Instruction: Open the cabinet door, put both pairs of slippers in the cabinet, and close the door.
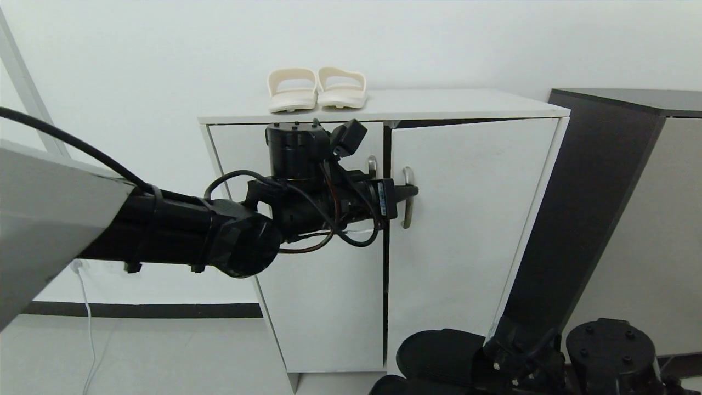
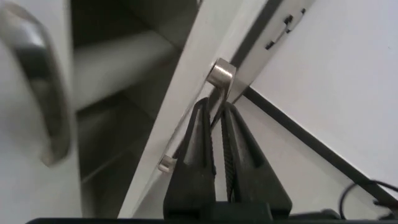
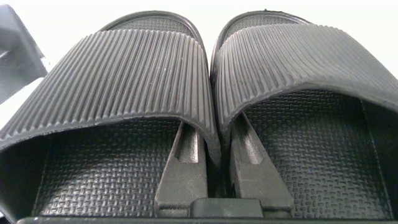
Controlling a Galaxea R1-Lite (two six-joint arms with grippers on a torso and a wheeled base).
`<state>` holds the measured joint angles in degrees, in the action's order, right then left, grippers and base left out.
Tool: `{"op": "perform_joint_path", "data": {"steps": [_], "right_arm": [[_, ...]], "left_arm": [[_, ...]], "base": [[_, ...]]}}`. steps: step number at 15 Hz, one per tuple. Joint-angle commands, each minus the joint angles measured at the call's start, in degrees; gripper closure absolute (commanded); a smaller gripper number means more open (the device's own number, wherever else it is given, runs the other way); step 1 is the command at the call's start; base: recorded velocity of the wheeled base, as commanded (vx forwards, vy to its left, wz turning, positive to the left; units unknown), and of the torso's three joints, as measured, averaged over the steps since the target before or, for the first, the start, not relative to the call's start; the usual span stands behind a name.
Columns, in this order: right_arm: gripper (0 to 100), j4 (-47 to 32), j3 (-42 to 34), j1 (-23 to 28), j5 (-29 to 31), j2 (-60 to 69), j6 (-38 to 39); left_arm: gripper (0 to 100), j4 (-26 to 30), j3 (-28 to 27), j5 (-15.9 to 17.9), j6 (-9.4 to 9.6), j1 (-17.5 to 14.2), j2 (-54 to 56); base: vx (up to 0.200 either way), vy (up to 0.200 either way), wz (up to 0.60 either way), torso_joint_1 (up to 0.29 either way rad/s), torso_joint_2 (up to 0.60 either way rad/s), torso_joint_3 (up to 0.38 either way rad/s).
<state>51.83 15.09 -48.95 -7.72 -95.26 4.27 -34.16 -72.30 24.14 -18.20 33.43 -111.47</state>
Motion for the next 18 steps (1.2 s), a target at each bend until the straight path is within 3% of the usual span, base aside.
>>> {"op": "perform_joint_path", "data": {"steps": [1, 4, 8, 18], "right_arm": [[100, -0.07, -0.24, -0.19, -0.11, 0.60, -0.14], [100, 0.02, -0.68, -0.63, -0.11, 0.42, -0.49], [100, 0.02, -0.59, -0.80, 0.25, -0.10, -0.49], [100, 0.02, -1.64, -2.47, 0.51, -0.02, -1.10]], "left_arm": [[100, -0.30, 4.63, -0.06, 0.01, 1.03, 5.39], [100, -1.26, 9.99, -0.14, 0.10, 0.94, 9.52], [100, -3.46, 12.10, -0.06, -0.08, -3.02, 9.17], [100, -2.58, -1.79, 0.30, -0.26, -3.37, -0.85]], "base": [[0.000, 0.000, 0.00, 0.000, 0.00, 0.000], [0.000, 0.000, 0.00, 0.000, 0.00, 0.000], [0.000, 0.000, 0.00, 0.000, 0.00, 0.000], [0.000, 0.000, 0.00, 0.000, 0.00, 0.000]]}}
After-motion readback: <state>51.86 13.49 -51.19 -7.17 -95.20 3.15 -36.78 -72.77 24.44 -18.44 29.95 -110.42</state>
